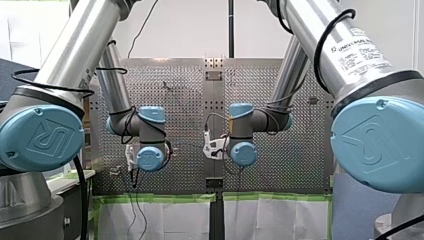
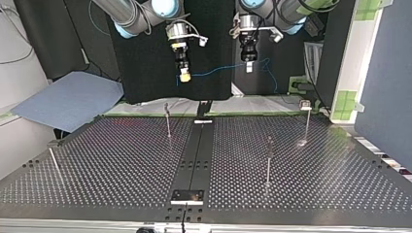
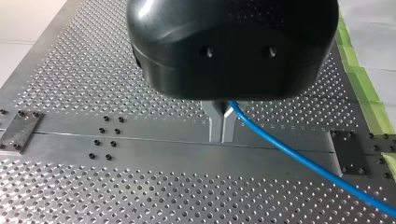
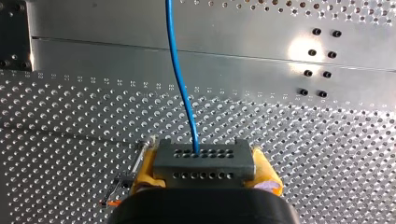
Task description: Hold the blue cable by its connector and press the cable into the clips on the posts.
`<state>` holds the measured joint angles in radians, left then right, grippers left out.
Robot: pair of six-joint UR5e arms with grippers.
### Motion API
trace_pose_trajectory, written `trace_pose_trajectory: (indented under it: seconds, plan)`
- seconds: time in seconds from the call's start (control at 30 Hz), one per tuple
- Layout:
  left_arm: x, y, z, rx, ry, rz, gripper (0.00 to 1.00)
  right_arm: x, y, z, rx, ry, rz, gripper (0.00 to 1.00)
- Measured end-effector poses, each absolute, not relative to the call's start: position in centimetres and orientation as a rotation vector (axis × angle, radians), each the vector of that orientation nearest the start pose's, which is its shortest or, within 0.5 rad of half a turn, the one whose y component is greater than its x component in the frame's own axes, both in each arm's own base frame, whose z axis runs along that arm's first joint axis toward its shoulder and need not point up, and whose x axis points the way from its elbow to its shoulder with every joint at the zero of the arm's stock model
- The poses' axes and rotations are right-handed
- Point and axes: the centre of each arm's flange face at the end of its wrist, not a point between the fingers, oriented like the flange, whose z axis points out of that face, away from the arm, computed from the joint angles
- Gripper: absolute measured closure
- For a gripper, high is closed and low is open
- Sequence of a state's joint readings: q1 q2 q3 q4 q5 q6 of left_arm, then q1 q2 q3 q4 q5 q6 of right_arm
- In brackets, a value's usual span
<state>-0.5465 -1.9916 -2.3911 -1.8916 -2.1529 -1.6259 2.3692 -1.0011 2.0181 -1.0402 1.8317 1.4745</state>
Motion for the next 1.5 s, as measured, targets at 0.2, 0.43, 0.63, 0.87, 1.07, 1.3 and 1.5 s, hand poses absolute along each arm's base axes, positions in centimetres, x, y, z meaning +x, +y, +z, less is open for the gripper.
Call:
trace_pose_trajectory:
  seconds: [0.2, 0.43, 0.63, 0.87, 1.07, 1.3, 1.5]
  plan:
    - [28.8, -26.7, 8.0, -0.075, 1.562, -0.019, 1.0, 45.8, -29.6, 8.9, 1.59, -0.811, 1.544, 1.0]
    - [28.8, -26.7, 8.0, -0.075, 1.562, -0.019, 1.0, 45.8, -29.6, 8.9, 1.59, -0.811, 1.545, 1.0]
    - [28.8, -26.7, 8.0, -0.075, 1.562, -0.019, 1.0, 45.8, -29.6, 8.9, 1.59, -0.811, 1.545, 1.0]
    - [28.8, -26.7, 8.0, -0.075, 1.562, -0.019, 1.0, 45.8, -29.6, 8.9, 1.59, -0.811, 1.544, 1.0]
    - [28.8, -26.7, 8.0, -0.075, 1.562, -0.019, 1.0, 45.8, -29.6, 8.9, 1.59, -0.811, 1.544, 1.0]
    - [28.8, -26.2, 7.5, -0.08, 1.581, 0.011, 1.0, 45.7, -29.5, 8.9, 1.592, -0.811, 1.543, 1.0]
    - [29.1, -24.3, 5.3, -0.085, 1.661, 0.099, 1.0, 45.7, -29.5, 8.9, 1.593, -0.811, 1.542, 1.0]
